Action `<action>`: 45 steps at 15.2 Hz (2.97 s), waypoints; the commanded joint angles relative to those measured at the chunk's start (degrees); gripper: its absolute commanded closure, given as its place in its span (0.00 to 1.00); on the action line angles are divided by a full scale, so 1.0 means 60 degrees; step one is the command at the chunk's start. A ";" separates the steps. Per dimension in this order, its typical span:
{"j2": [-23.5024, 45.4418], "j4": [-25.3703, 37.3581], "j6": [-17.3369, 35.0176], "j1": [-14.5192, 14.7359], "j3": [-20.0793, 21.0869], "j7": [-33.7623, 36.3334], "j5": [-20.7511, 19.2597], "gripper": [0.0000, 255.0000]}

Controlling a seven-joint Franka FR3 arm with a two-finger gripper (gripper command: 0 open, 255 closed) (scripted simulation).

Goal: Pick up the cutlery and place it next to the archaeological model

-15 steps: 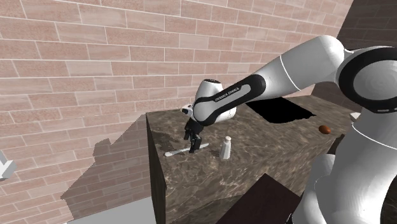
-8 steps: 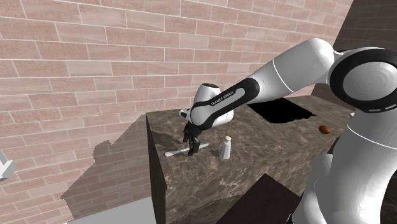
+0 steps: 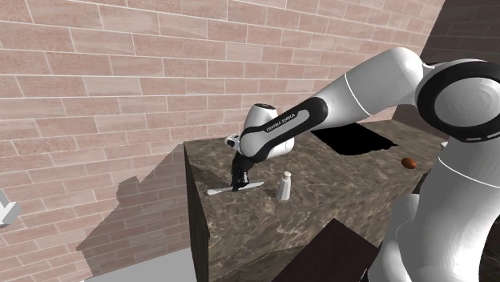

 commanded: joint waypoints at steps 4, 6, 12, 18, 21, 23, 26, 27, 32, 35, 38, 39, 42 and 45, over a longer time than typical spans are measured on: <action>0.0066 -0.0012 0.0002 -0.0014 -0.0019 0.0009 -0.0014 1.00; 0.0072 -0.0038 0.0033 -0.0019 -0.0020 -0.0015 0.0001 1.00; -0.0465 0.0206 -0.0710 -0.0044 -0.0041 0.0343 -0.0396 1.00; -0.0926 0.0531 -0.1466 -0.0078 -0.0033 0.0628 -0.0696 1.00; -0.1128 0.0723 -0.1846 -0.0094 -0.0024 0.0749 -0.0816 1.00; -0.1251 0.0861 -0.2101 -0.0104 -0.0017 0.0822 -0.0886 1.00; -0.1420 0.1084 -0.2483 -0.0118 -0.0005 0.0923 -0.0979 1.00; -0.1472 0.1162 -0.2610 -0.0122 -0.0001 0.0955 -0.1007 1.00; -0.1699 0.1584 -0.3246 -0.0140 0.0020 0.1097 -0.1127 1.00; -0.1810 0.1861 -0.3627 -0.0147 0.0031 0.1173 -0.1184 1.00; -0.1901 0.2156 -0.4007 -0.0153 0.0042 0.1242 -0.1233 1.00; -0.1927 0.2258 -0.4134 -0.0155 0.0045 0.1263 -0.1247 1.00; -0.2295 0.1986 -0.4265 -0.0338 -0.0186 0.0901 -0.1316 1.00; -0.2772 0.1569 -0.4378 -0.0619 -0.0559 0.0328 -0.1435 1.00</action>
